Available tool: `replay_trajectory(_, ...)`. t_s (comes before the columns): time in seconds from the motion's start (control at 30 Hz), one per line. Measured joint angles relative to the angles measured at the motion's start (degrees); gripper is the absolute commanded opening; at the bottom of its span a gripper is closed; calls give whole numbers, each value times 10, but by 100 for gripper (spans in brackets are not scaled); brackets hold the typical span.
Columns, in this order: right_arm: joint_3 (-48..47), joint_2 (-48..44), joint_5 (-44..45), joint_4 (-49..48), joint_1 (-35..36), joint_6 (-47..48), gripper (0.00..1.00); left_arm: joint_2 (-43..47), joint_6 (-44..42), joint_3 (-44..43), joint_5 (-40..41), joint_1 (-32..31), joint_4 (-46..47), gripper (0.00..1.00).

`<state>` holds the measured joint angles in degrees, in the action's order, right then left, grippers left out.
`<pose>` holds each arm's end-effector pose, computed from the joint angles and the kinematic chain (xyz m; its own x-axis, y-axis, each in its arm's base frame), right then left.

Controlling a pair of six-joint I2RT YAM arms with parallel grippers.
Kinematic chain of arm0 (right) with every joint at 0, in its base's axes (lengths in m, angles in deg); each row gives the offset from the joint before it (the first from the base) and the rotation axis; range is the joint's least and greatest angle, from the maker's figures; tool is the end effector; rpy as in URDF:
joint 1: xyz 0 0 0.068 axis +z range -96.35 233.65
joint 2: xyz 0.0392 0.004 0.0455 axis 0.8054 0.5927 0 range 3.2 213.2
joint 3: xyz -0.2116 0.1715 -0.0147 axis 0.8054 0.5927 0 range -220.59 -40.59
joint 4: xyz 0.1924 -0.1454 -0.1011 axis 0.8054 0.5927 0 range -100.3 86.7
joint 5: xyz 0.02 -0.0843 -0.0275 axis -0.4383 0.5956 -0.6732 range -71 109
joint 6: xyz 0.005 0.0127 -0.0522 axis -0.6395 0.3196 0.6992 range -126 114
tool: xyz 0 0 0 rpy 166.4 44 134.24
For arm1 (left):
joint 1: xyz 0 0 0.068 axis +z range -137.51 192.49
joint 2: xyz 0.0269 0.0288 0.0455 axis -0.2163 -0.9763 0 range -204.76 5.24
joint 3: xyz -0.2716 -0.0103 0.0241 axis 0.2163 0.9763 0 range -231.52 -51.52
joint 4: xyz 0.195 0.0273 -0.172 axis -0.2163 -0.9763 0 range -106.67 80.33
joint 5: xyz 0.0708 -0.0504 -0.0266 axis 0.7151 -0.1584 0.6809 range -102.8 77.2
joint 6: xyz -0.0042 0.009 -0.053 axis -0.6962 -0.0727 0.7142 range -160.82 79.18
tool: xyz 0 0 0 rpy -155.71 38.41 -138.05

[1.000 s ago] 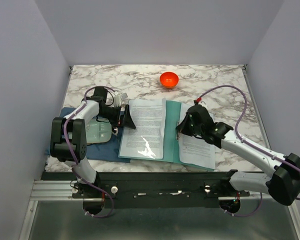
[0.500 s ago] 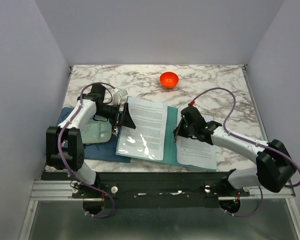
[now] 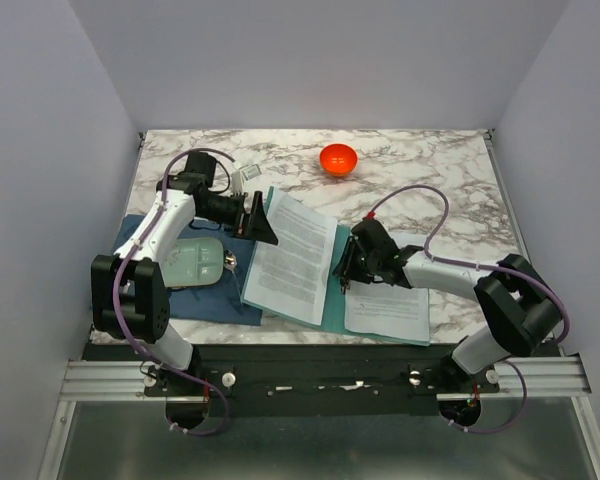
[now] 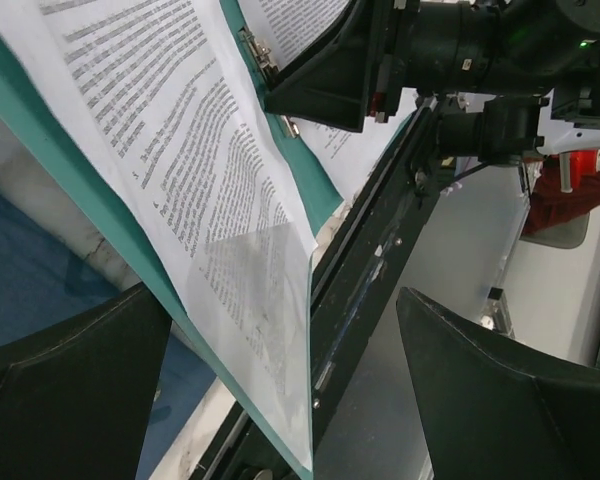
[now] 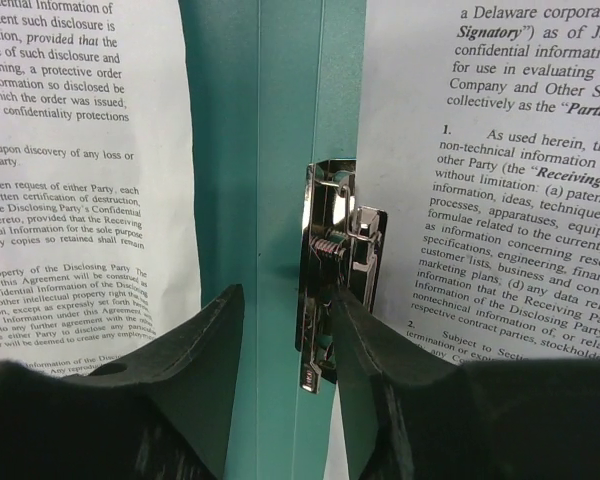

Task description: Put the files into the folder

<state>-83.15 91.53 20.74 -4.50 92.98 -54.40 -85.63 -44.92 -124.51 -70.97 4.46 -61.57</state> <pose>0.2284 0.1858 0.1577 -0.8651 0.2576 -0.4304 0.0423 0.8925 0.4491 0.3004 -0.0729 0.2724 -0.9007 0.1652 -0.4018 0.4300 0.4706 -0.7705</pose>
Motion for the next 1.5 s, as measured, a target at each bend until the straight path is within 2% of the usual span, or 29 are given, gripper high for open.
replay_trajectory(0.2, 4, 4, -22, -18, 0, 1, 49, -9, 25, -33, -11, -28, 1, 99)
replay_trajectory(0.5, -9, 45, -87, -82, -3, -4, 50, -29, 61, -115, -32, -116, 4, 99)
replay_trajectory(0.67, -40, 50, -121, -62, -5, 11, 63, -41, 74, -149, -40, -126, 4, 99)
replay_trajectory(0.73, -59, 42, -134, -43, -12, 24, 65, -42, 78, -159, -43, -126, 4, 99)
replay_trajectory(1.0, -86, -87, -129, 65, -77, 83, 66, -52, 86, -176, -47, -147, 4, 99)
replay_trajectory(1.3, -65, -252, 0, 207, -187, 94, 72, -113, 103, -247, -46, -232, 15, 99)
replay_trajectory(1.5, -59, -318, 66, 272, -210, 94, 75, -183, 136, -324, -30, -305, 38, 99)
